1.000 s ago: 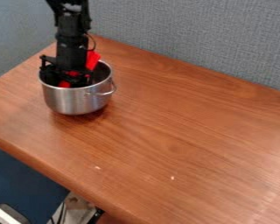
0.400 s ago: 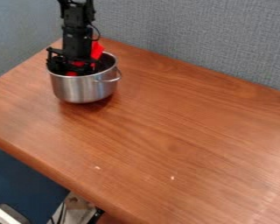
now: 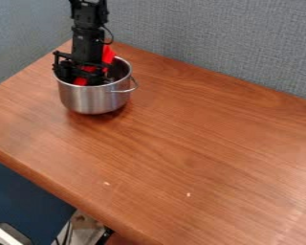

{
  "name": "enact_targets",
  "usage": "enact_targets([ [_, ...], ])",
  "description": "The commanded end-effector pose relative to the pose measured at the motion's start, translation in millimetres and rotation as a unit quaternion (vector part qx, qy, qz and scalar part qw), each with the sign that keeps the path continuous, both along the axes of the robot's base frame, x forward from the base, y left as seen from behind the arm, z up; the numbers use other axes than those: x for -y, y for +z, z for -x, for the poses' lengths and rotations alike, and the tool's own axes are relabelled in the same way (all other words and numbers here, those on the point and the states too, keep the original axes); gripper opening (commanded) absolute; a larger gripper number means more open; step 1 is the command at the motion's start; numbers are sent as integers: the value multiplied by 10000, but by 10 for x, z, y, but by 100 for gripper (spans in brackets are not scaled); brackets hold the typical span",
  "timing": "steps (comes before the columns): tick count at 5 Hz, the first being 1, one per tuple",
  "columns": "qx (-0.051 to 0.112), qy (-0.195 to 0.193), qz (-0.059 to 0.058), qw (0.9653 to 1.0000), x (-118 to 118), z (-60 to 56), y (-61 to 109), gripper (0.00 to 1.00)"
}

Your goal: Put the red object in the metal pot

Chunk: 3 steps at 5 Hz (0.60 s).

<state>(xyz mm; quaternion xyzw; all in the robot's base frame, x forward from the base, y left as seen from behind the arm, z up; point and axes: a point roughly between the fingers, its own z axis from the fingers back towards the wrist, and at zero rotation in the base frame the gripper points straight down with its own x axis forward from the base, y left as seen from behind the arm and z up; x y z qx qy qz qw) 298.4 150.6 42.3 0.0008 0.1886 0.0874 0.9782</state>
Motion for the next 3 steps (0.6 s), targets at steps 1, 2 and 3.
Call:
enact_targets([
  [1, 115, 58, -277, 9995, 107, -121, 156, 0],
  [2, 7, 141, -452, 9989, 197, -159, 193, 0],
  [3, 81, -87, -536, 9985, 218, -84, 313, 0],
])
